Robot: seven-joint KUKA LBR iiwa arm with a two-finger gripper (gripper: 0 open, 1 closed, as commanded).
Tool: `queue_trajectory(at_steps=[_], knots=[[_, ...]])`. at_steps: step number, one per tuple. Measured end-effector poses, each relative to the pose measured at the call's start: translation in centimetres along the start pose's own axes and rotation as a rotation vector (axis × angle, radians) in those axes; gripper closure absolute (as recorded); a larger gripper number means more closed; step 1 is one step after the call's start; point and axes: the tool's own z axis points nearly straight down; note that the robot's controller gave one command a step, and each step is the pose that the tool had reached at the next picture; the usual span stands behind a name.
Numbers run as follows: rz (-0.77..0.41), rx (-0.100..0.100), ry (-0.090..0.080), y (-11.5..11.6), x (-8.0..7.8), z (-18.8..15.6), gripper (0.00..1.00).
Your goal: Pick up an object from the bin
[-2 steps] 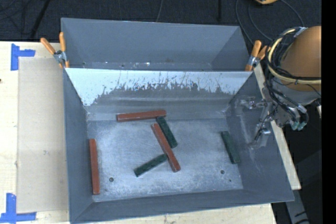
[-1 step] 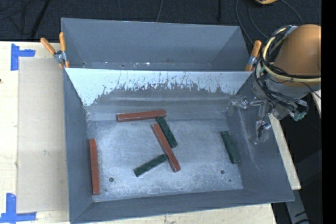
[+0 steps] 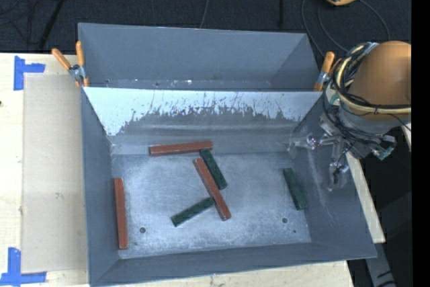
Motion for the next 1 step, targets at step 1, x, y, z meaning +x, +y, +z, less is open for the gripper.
queue_trajectory(at_steps=[1], knots=[[-0.299,-0.006,-0.003,-0.19,-0.91,5.14,0.0]])
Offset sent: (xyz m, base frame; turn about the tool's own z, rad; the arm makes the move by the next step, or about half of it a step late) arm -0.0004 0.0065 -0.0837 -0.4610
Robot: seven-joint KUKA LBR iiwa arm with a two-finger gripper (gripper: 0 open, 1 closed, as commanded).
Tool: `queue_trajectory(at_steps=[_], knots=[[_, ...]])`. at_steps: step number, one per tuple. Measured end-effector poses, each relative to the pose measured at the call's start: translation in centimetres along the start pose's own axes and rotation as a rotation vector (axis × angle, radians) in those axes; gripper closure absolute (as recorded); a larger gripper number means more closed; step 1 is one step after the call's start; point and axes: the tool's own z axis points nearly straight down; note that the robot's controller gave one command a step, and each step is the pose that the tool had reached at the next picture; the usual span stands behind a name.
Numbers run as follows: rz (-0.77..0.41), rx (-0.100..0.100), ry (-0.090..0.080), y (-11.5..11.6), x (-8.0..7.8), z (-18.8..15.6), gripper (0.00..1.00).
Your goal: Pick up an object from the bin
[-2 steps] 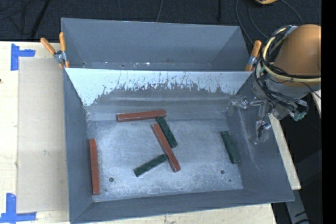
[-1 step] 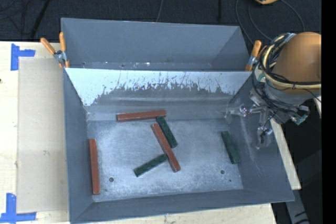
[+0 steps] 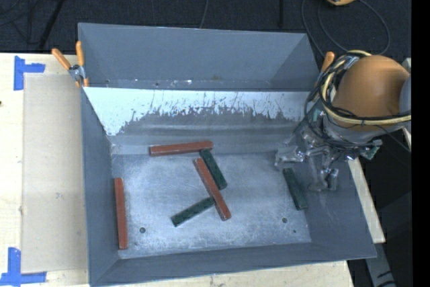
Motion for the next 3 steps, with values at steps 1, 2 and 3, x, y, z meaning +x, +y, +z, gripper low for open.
queue_trajectory(at_steps=[1,2,3], knots=[[-0.161,0.002,-0.006,1.04,-0.39,3.02,1.0],[-0.161,0.002,-0.006,1.04,-0.39,3.03,1.0],[-0.162,0.002,-0.006,1.12,-0.43,2.81,1.0]])
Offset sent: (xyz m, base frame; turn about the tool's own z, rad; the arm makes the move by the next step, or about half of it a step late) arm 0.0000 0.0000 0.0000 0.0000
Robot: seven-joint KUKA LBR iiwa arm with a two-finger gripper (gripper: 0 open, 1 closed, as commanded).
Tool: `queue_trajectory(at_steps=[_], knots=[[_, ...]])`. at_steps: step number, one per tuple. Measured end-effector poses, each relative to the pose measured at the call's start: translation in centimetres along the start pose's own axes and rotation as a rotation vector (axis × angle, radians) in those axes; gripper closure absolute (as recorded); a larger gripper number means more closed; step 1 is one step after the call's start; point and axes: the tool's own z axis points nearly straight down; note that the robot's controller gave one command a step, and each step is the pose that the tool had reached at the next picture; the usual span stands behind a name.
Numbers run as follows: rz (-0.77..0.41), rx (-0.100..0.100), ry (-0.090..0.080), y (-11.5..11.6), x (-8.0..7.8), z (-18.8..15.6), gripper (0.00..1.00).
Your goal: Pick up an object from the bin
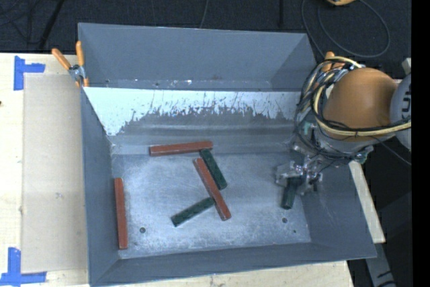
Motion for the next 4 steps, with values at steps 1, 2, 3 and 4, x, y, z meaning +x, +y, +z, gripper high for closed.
queue_trajectory(at_steps=[1,2,3,4], knots=[[-0.002,-0.004,0.006,0.2,0.1,-1.0,1.0],[-0.001,-0.004,0.01,0.2,0.2,-2.9,1.0],[0.001,0.001,0.01,0.0,0.2,-4.7,1.0],[0.001,0.003,0.01,0.1,0.1,-6.1,1.0]])
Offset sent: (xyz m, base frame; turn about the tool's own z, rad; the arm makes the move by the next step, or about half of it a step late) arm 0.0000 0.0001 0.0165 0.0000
